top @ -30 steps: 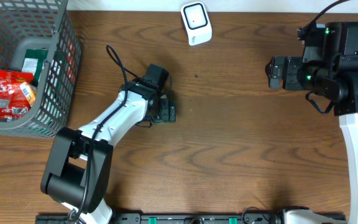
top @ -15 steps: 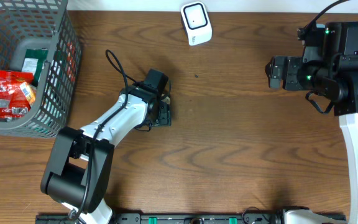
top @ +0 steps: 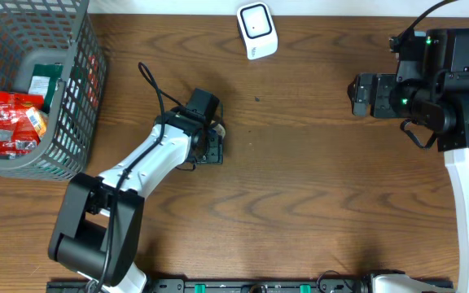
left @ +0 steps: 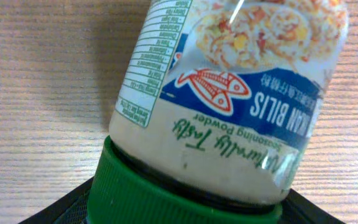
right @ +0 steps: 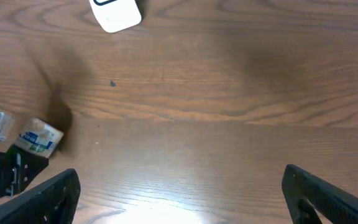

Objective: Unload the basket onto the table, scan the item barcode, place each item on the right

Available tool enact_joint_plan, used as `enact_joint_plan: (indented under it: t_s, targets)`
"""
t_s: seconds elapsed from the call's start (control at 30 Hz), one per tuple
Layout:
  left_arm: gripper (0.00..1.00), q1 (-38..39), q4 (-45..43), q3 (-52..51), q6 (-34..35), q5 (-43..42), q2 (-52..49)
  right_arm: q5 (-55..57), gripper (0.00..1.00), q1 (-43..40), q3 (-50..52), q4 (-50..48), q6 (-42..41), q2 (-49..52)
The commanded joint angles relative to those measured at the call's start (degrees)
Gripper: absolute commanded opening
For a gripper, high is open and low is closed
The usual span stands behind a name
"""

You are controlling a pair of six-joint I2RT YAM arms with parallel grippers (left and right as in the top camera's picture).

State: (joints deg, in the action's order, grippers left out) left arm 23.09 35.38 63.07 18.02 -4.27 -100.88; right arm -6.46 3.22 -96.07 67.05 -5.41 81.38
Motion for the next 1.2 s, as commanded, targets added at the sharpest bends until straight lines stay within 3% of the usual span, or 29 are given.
enact_joint_plan:
  t_s: [0.0,0.37,0.9,1.17]
  targets:
    - [0.65,0.07,2.08,2.82,-1.14,0.87,2.43,-0.24,0.99,-0.24,-1.2,0.07,0.35,0.39]
    - [0.64,0.07,14.67,10.43,-3.45,0.85,2.73,-0.24,0.99,-0.24,-1.2,0.07,0.35,0.39]
    - [0.64,0.09,32.81,15.26,-9.88,0.92,2.71,-0.24,0.99,-0.24,-1.2,0.07,0.35,0.39]
    - [0.64,0.09,40.7,15.93,-9.9,2.69,1.18,-0.24,0.99,-0.24,-1.2,0.07,0.35,0.39]
